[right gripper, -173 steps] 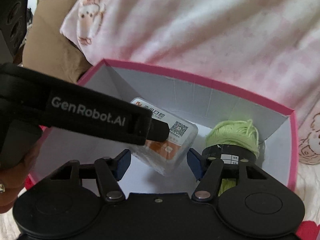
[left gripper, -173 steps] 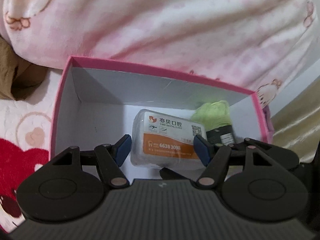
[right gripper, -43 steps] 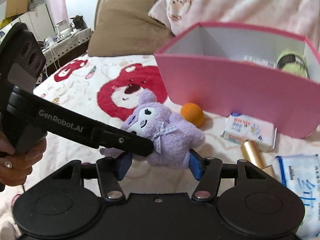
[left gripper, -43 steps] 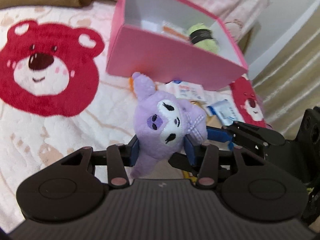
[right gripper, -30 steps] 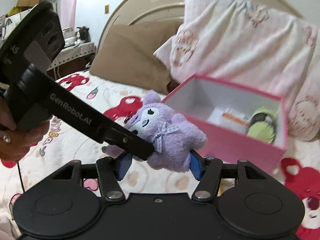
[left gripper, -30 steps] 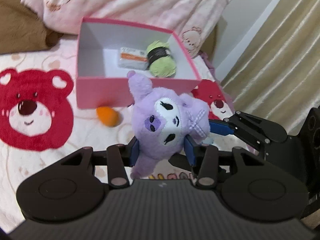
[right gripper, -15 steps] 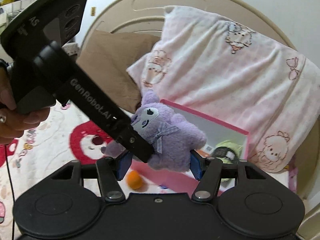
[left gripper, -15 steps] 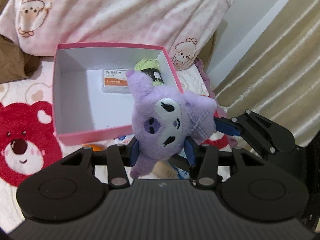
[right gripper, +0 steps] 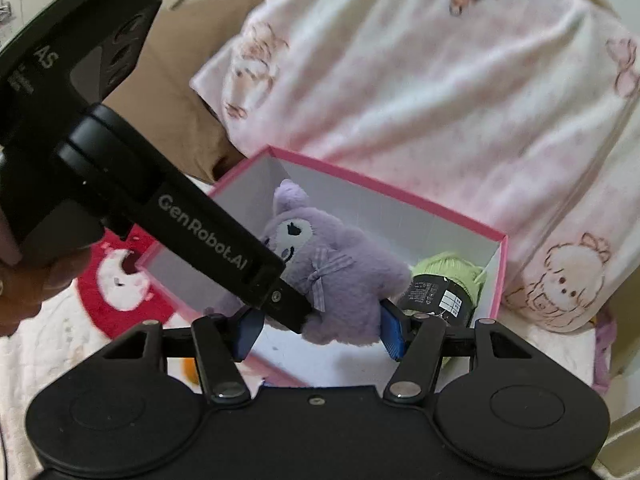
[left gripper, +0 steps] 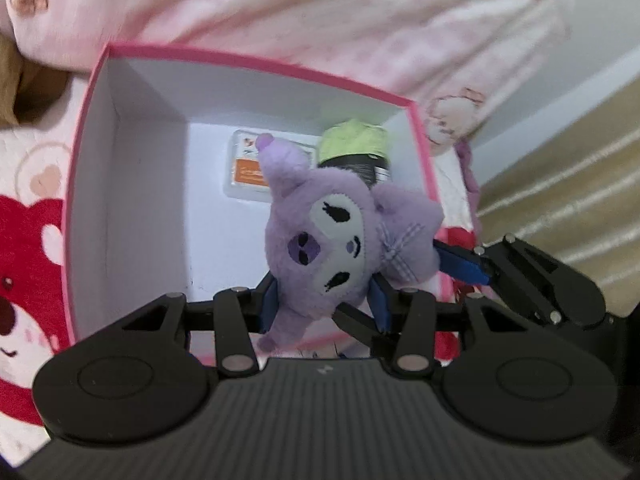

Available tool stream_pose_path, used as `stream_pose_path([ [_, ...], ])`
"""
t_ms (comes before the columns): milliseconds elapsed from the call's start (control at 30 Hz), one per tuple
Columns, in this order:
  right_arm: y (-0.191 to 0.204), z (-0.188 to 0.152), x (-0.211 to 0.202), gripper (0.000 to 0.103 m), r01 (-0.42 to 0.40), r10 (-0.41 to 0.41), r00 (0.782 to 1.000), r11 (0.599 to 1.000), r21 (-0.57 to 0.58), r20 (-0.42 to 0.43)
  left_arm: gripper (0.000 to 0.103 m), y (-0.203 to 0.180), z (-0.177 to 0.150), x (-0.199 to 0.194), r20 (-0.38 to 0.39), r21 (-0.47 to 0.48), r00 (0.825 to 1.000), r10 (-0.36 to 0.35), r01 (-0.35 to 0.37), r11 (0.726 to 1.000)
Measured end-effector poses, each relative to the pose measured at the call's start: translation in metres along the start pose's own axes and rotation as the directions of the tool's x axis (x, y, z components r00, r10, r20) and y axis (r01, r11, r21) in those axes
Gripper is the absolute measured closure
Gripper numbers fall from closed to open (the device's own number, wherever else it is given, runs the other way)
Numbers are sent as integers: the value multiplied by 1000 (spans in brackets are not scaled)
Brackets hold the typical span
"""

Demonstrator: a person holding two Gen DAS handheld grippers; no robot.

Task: Organize objects
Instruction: 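Lift the plush toy with the left tool and carry it over the pink box, then open the left tool to drop the plush toy into the box and withdraw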

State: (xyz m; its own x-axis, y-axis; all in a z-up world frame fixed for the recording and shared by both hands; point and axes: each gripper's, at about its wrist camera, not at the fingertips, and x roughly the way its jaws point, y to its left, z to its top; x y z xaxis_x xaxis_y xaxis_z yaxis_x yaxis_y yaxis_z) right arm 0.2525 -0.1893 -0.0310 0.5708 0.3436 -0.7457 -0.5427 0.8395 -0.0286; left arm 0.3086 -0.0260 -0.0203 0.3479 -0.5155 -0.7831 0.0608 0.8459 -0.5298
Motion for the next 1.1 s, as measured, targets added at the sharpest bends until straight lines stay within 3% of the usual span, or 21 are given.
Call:
stream_pose_path([
  [167,-9,-5,35,38,-49,55,995,996,71,-84,59,29,5,32,-67,-91,998,-21,15,996],
  [233,-10,-10,46,38,-51,60,992,995,81,-114,59,32,0,44,-70,-114,998,8,-16,993],
  [433,-17,-16,72,38,-5,26,980,994,111,-197,59,39,1,74,-84,-164,996,14,-27,986],
  [600,-31,-16,70,31,45,-9,976,986,160,-219,40,23,-3,75,-35,-126,995,98,-102,987],
  [733,-30,-20,37,31,22,9,983,985,169,-182,39,3,-10,48,21,-21,992,128,-127,992],
  [900,-17,-16,-37,31,0,9,996,994,110,-86,39,-28,-24,-5,116,128,986,120,-135,983],
  [1100,-5,-20,-115,31,9,-6,1000,994,108,-20,39,-56,-51,-49,103,209,992,68,-89,974],
])
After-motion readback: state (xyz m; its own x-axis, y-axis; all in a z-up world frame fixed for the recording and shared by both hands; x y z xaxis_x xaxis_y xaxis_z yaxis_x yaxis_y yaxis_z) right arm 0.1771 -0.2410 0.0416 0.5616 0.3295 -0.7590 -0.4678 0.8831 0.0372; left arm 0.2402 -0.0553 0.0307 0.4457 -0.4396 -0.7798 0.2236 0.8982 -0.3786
